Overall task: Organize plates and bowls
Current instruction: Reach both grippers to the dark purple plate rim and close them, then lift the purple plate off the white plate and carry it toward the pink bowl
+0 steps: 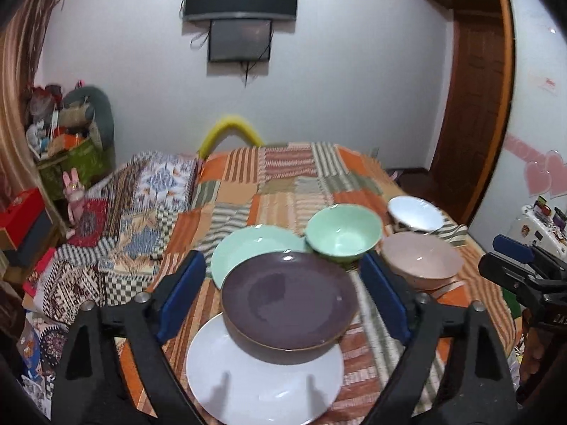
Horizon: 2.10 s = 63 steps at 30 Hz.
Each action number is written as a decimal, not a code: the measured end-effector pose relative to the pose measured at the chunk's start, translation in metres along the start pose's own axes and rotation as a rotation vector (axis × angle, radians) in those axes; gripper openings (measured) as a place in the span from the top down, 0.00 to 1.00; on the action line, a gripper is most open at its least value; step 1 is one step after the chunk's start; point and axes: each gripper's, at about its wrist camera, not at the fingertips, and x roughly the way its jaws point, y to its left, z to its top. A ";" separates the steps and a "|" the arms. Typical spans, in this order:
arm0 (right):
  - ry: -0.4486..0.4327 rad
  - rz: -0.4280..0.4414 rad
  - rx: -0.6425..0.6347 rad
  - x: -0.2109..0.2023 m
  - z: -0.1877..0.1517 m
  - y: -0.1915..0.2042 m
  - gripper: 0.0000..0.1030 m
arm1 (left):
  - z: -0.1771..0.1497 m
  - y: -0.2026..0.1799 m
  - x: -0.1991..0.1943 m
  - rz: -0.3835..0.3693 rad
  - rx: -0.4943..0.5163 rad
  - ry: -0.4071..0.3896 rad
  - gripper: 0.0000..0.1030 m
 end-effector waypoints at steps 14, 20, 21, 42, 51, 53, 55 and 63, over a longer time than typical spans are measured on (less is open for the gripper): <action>0.236 0.037 0.062 0.087 -0.015 0.001 0.51 | -0.029 0.063 0.106 0.031 -0.098 0.256 0.37; 0.309 0.033 0.078 0.115 -0.021 0.000 0.59 | -0.041 0.082 0.135 0.012 -0.136 0.317 0.49; 0.320 0.035 0.082 0.119 -0.022 -0.001 0.61 | -0.042 0.084 0.139 0.011 -0.140 0.325 0.51; 0.446 0.024 0.097 0.171 -0.036 -0.003 0.82 | -0.055 0.095 0.181 -0.045 -0.153 0.393 0.80; 0.447 0.029 0.118 0.177 -0.034 -0.004 0.82 | -0.057 0.092 0.184 -0.053 -0.165 0.406 0.80; 0.444 0.025 0.113 0.176 -0.034 -0.003 0.82 | -0.057 0.091 0.183 -0.048 -0.166 0.406 0.80; 0.442 0.023 0.108 0.175 -0.034 -0.001 0.82 | -0.057 0.090 0.180 -0.041 -0.167 0.405 0.80; 0.438 0.031 0.114 0.170 -0.033 -0.002 0.81 | -0.061 0.090 0.166 -0.045 -0.195 0.400 0.80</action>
